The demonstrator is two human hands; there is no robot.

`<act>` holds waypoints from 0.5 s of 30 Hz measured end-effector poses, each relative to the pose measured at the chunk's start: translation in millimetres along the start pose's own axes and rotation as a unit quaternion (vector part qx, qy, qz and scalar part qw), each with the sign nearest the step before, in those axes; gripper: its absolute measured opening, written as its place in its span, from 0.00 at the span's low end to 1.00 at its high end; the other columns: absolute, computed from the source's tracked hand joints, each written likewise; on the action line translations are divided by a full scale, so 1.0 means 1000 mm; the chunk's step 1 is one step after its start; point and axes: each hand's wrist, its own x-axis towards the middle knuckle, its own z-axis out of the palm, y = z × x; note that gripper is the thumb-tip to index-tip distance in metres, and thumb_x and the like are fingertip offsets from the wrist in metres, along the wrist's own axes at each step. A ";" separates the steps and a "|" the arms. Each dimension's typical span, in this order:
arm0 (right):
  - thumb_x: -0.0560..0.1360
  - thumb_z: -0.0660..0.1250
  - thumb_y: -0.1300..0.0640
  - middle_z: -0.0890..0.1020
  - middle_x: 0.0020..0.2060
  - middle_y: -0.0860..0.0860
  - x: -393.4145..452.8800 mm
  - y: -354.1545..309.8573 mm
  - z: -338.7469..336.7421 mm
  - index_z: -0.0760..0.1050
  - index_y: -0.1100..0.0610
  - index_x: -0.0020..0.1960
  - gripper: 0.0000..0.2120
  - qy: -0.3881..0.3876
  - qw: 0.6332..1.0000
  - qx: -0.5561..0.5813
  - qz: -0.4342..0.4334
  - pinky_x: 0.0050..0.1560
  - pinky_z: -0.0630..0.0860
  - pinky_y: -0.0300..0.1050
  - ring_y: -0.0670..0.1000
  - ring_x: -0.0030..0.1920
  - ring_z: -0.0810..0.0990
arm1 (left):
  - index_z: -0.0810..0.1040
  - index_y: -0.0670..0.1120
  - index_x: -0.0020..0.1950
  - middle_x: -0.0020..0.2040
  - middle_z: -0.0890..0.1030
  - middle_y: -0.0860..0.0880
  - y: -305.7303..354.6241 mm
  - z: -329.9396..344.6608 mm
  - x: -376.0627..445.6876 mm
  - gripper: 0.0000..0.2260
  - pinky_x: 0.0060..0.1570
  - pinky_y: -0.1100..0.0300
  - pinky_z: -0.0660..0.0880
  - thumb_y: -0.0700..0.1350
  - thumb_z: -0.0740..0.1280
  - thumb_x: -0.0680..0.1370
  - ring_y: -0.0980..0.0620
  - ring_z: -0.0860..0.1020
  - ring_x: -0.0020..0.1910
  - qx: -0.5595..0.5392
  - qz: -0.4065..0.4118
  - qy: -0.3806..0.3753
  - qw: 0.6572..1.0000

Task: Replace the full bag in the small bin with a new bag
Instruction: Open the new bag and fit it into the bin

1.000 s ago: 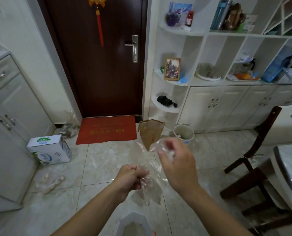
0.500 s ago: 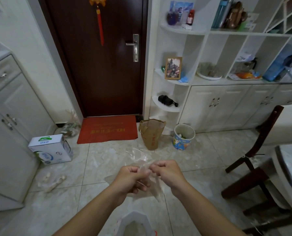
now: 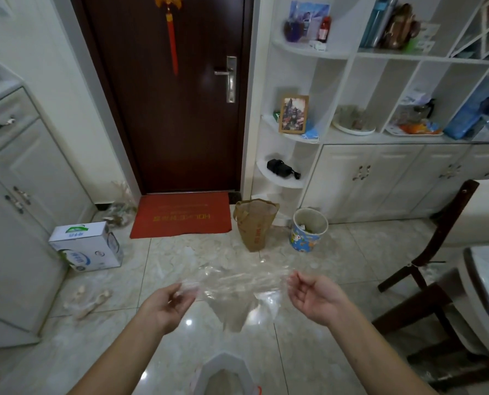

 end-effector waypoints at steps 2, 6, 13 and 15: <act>0.79 0.57 0.67 0.76 0.20 0.52 0.004 -0.005 -0.008 0.74 0.62 0.43 0.10 0.006 1.000 0.026 0.010 0.20 0.72 0.34 0.46 0.17 0.75 | 0.76 0.35 0.53 0.39 0.80 0.39 0.008 -0.007 0.004 0.05 0.44 0.60 0.82 0.36 0.63 0.81 0.46 0.84 0.38 -0.021 -0.006 0.001 1.000; 0.73 0.59 0.67 0.65 0.18 0.49 0.009 -0.014 -0.019 0.70 0.60 0.40 0.06 -0.010 0.999 0.015 0.031 0.18 0.61 0.33 0.44 0.15 0.64 | 0.79 0.38 0.49 0.25 0.79 0.43 0.018 -0.012 0.002 0.05 0.15 0.66 0.72 0.37 0.63 0.80 0.53 0.74 0.15 0.032 -0.016 -0.002 0.999; 0.74 0.67 0.49 0.69 0.18 0.47 0.014 0.001 -0.012 0.73 0.56 0.36 0.13 0.074 0.980 -0.169 -0.074 0.21 0.61 0.34 0.46 0.18 0.66 | 0.76 0.38 0.55 0.32 0.80 0.44 -0.008 -0.010 -0.020 0.12 0.28 0.59 0.74 0.39 0.70 0.72 0.48 0.77 0.27 0.419 0.032 -0.055 0.906; 0.78 0.65 0.47 0.69 0.20 0.48 0.006 0.006 -0.002 0.77 0.56 0.37 0.16 0.059 0.938 -0.312 -0.139 0.25 0.59 0.37 0.46 0.20 0.64 | 0.70 0.41 0.69 0.57 0.81 0.40 -0.019 -0.005 -0.026 0.33 0.53 0.47 0.76 0.46 0.76 0.66 0.40 0.80 0.55 0.547 0.090 -0.067 0.830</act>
